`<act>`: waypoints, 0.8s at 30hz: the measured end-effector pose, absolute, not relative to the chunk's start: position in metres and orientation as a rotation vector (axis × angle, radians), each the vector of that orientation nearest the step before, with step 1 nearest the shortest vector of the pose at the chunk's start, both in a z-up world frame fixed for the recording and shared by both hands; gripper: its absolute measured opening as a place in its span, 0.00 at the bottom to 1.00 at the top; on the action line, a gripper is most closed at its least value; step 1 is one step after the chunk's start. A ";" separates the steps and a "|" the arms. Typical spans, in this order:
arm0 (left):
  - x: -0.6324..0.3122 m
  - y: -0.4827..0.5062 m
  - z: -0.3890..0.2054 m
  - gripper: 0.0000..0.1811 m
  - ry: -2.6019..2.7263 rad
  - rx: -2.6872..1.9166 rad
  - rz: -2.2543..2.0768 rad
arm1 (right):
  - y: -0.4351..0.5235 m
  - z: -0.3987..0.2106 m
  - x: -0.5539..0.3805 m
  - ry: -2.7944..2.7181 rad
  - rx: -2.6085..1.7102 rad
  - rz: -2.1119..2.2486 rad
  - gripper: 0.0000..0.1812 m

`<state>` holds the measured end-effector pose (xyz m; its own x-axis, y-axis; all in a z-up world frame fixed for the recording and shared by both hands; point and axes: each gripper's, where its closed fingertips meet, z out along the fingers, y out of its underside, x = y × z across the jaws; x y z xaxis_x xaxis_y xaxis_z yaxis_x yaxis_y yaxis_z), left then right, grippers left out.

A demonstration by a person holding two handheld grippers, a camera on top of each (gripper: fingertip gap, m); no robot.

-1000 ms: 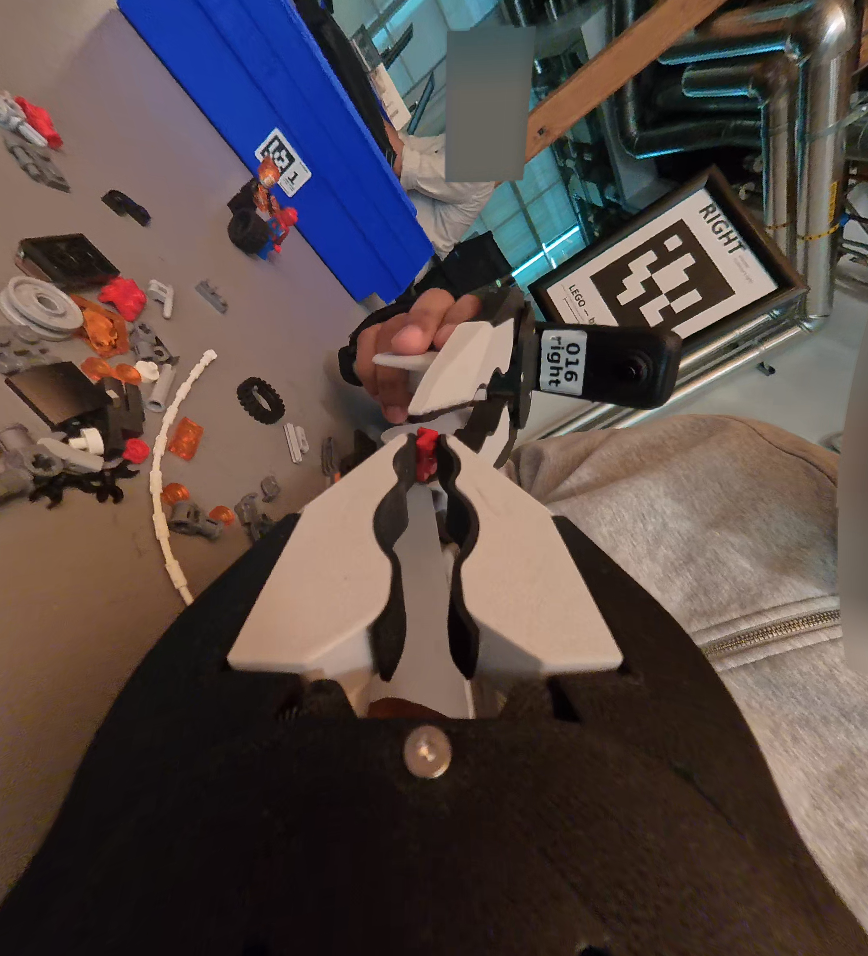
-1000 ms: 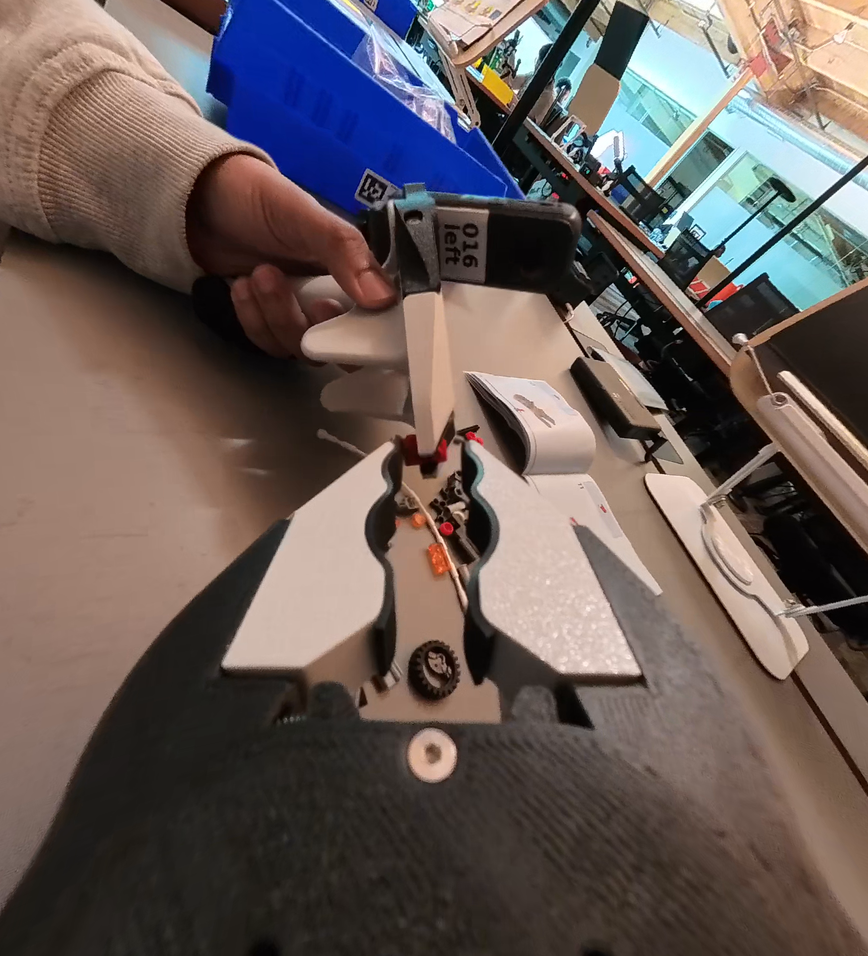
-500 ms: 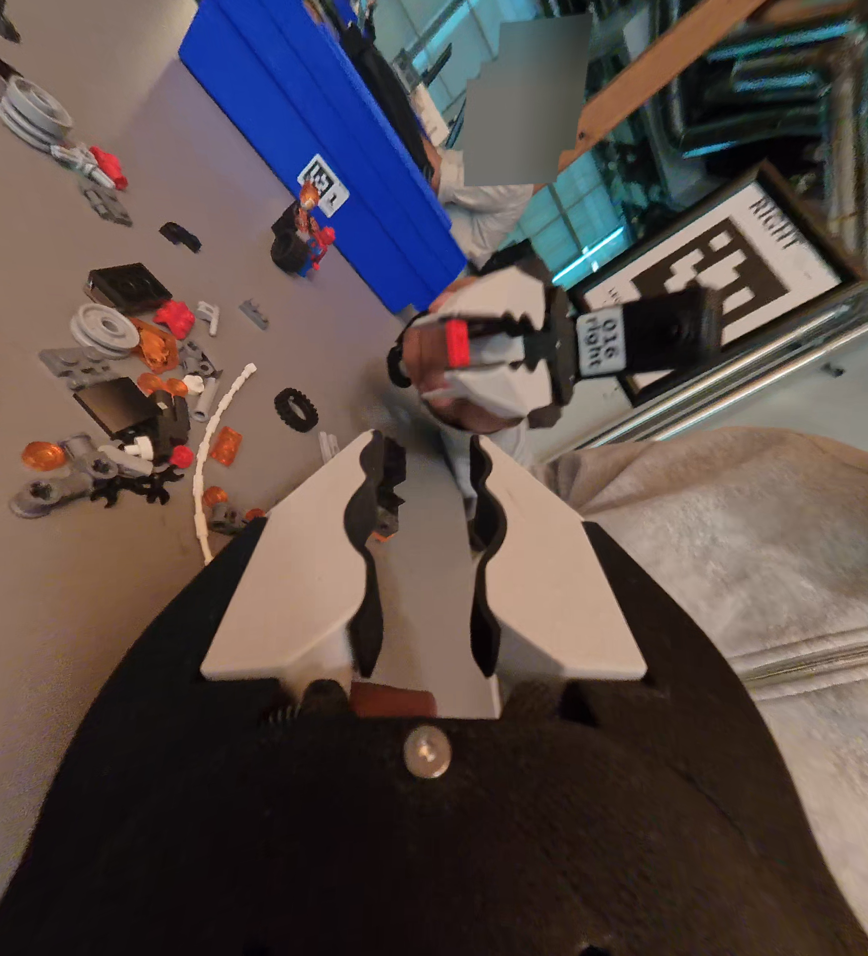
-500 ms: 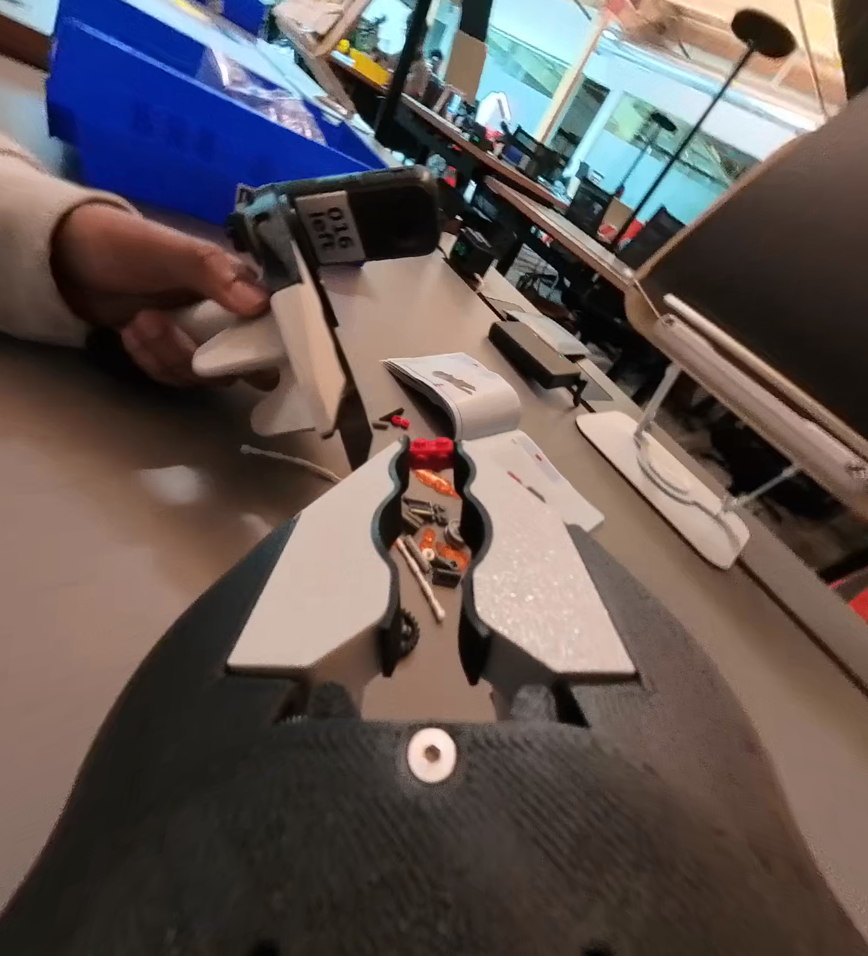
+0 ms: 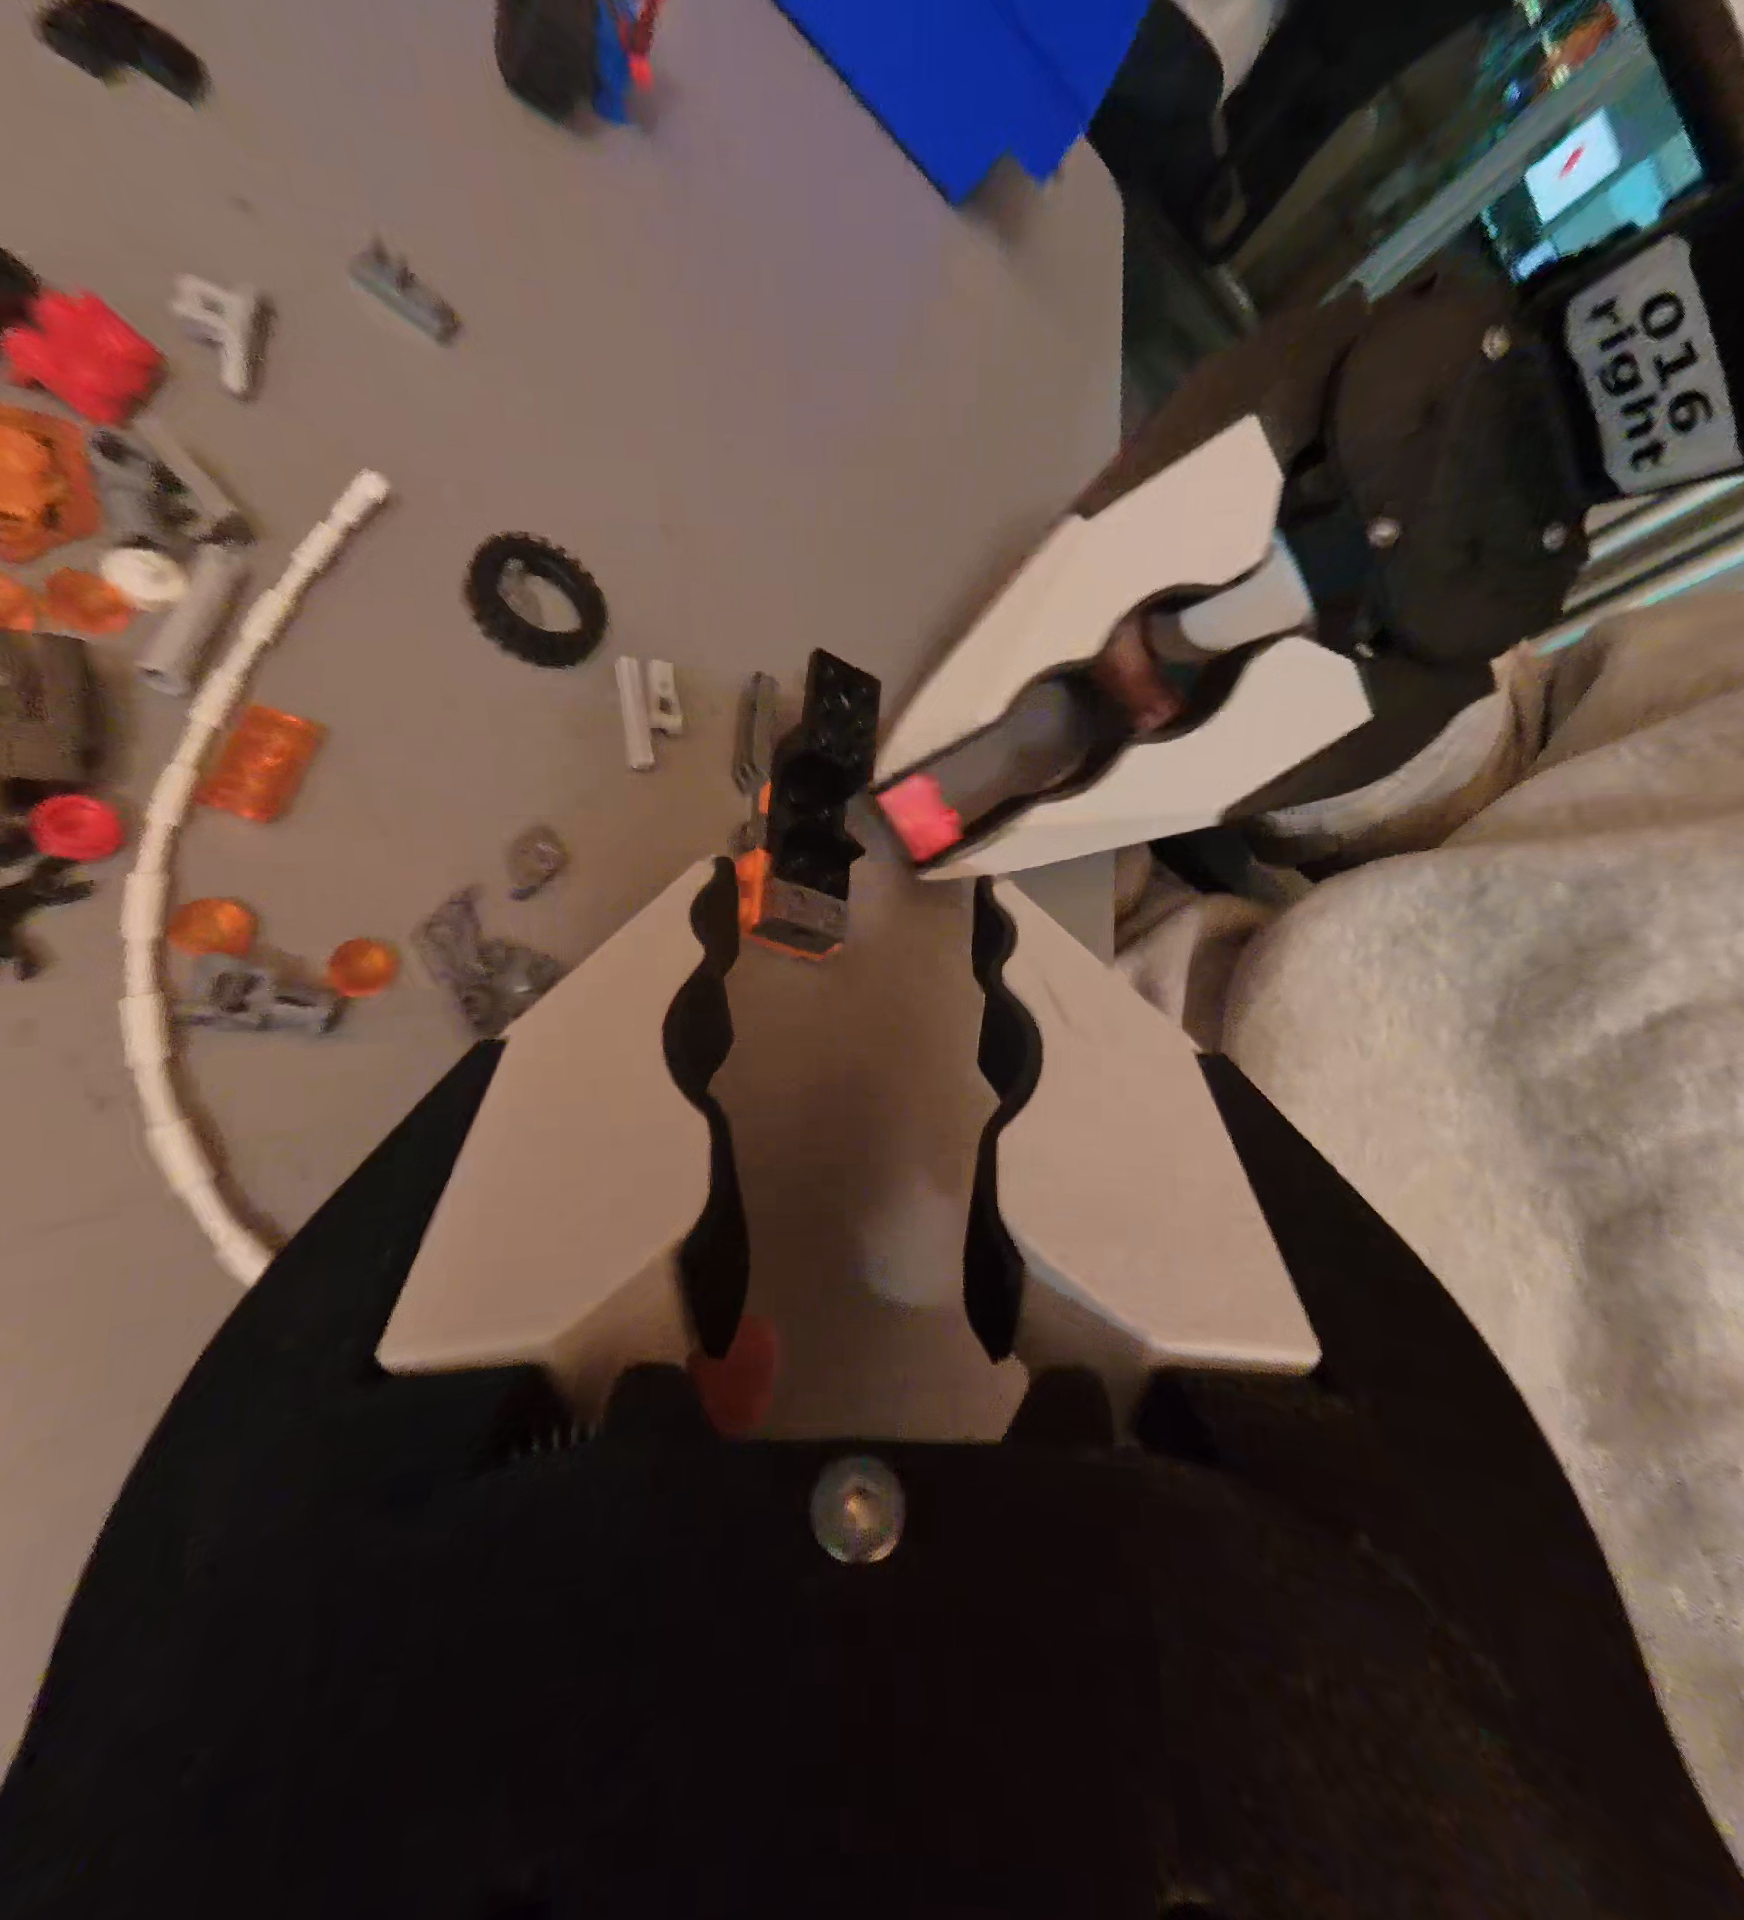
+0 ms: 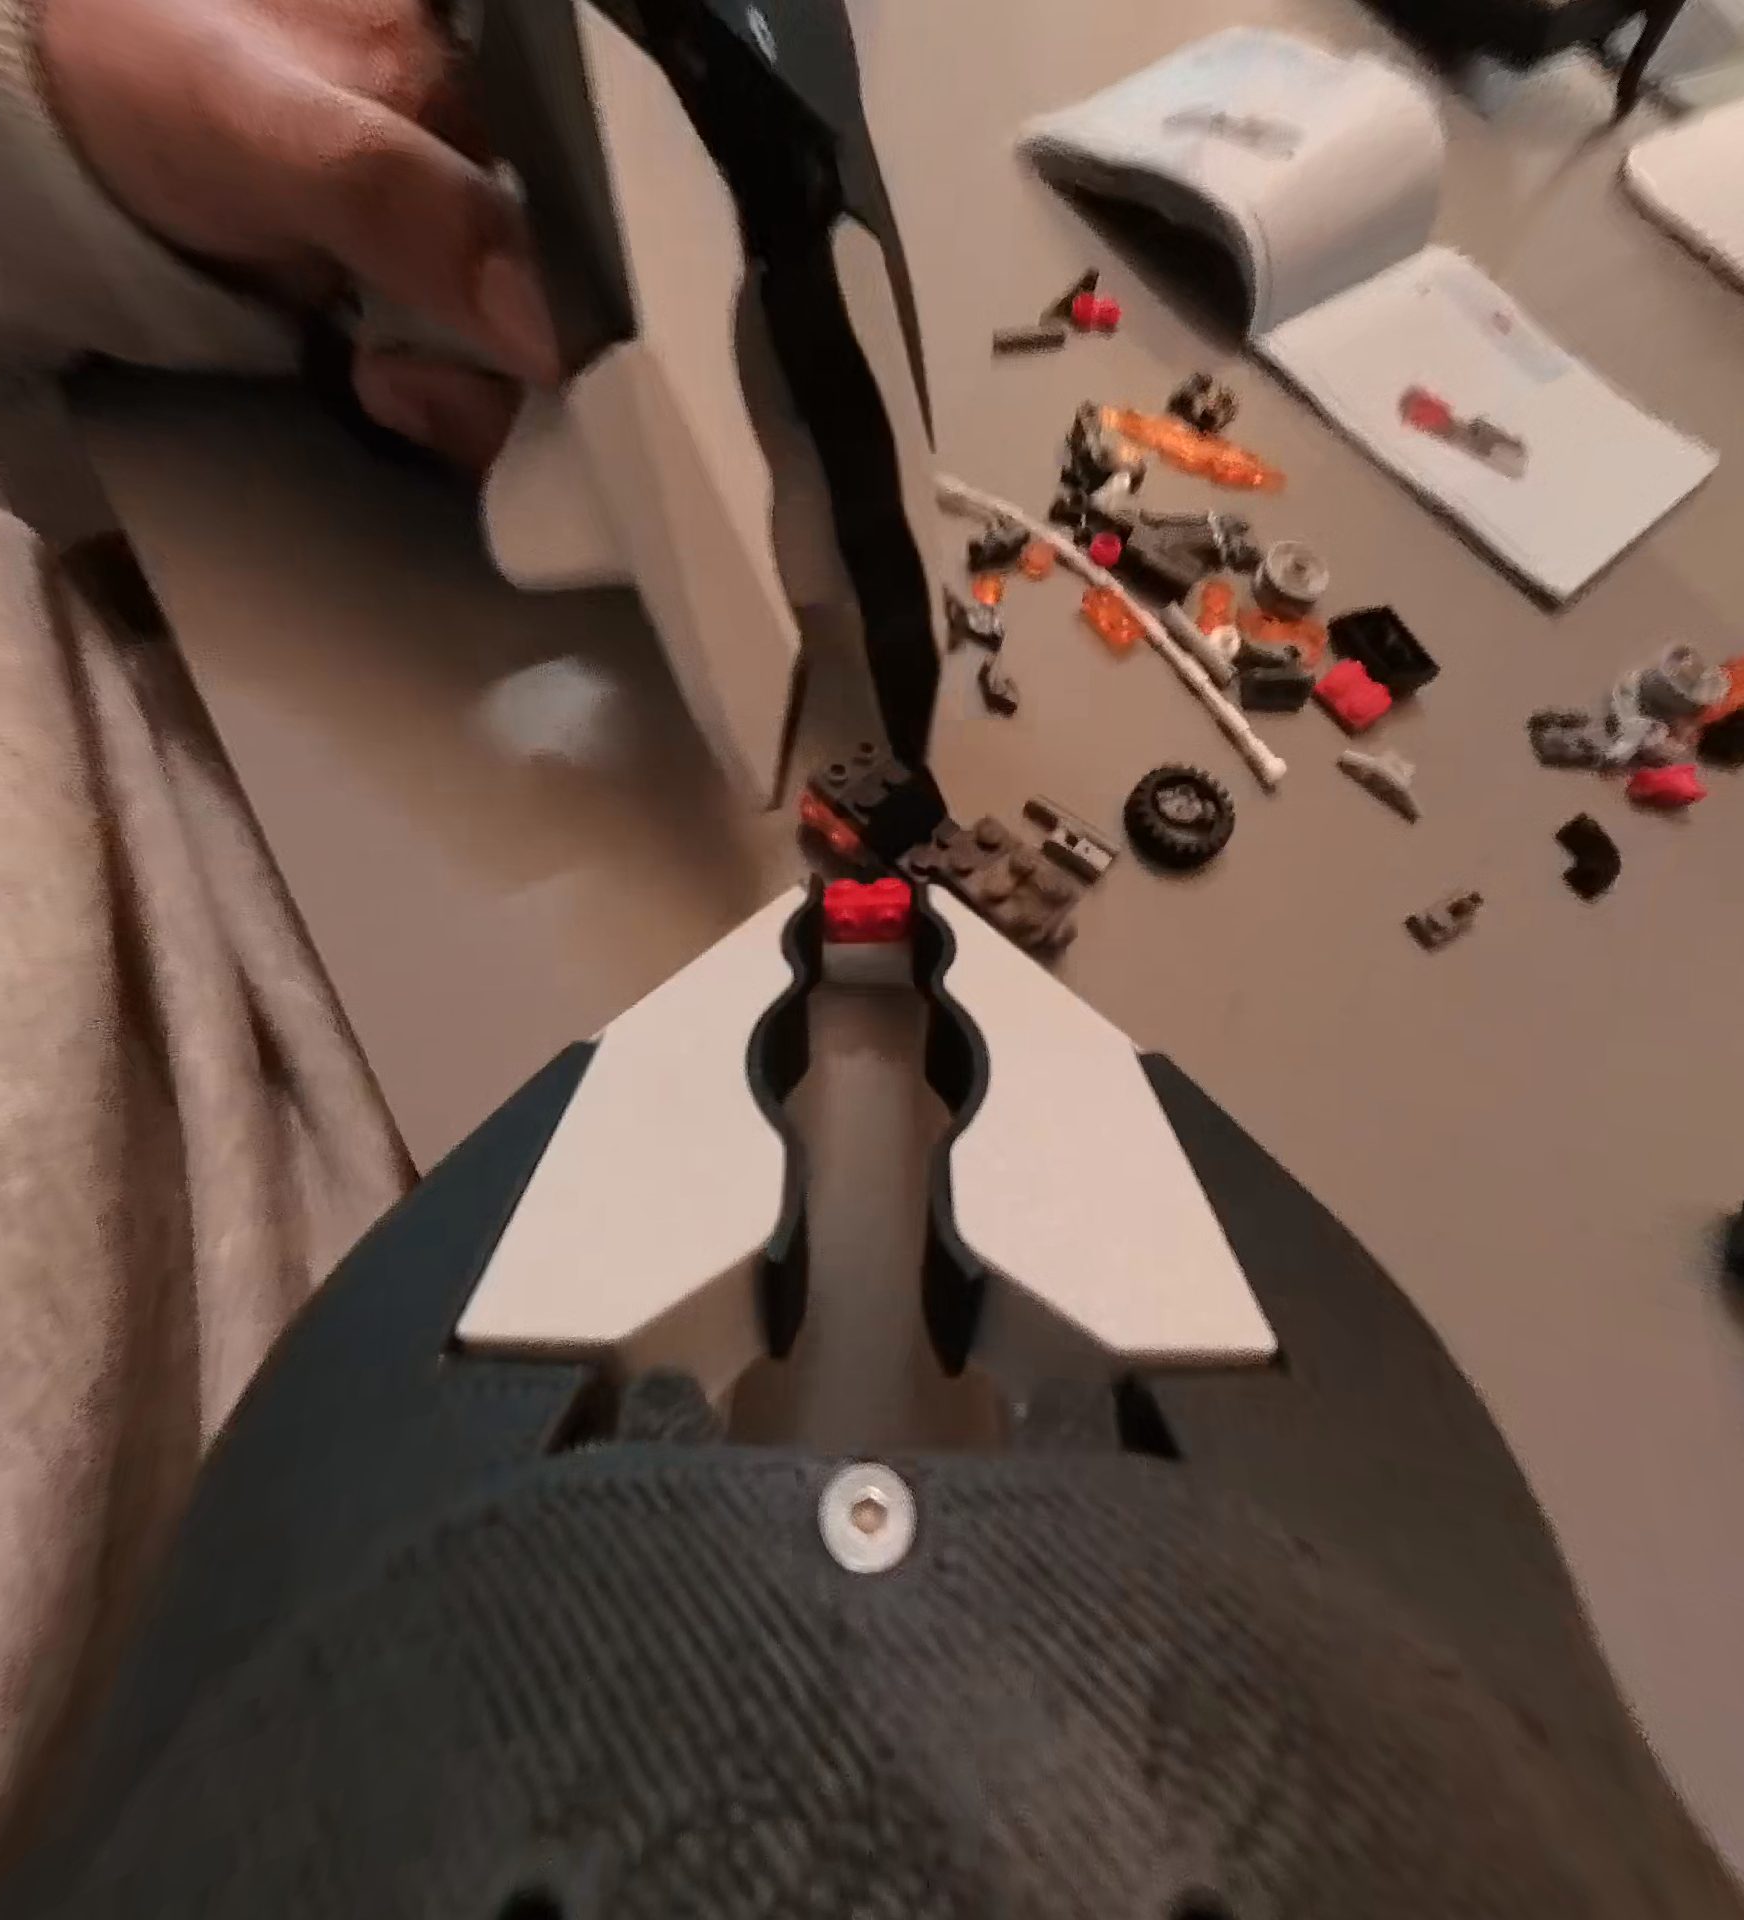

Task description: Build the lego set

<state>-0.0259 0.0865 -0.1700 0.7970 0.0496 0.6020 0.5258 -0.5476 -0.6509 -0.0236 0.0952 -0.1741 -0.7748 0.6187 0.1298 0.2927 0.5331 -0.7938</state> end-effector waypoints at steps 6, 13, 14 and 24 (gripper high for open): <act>-0.003 0.091 -0.170 0.22 -0.375 -2.093 -0.718 | 0.115 -0.186 -0.021 -2.411 -0.851 1.032 0.08; -0.006 0.090 -0.166 0.21 -0.409 -2.041 -0.788 | 0.133 -0.187 -0.007 -2.459 -0.917 1.096 0.20; -0.006 0.090 -0.167 0.21 -0.408 -2.044 -0.790 | 0.136 -0.187 -0.007 -2.461 -0.923 1.092 0.20; -0.005 0.090 -0.165 0.21 -0.415 -2.020 -0.842 | 0.129 -0.179 -0.008 -2.522 -0.730 0.926 0.14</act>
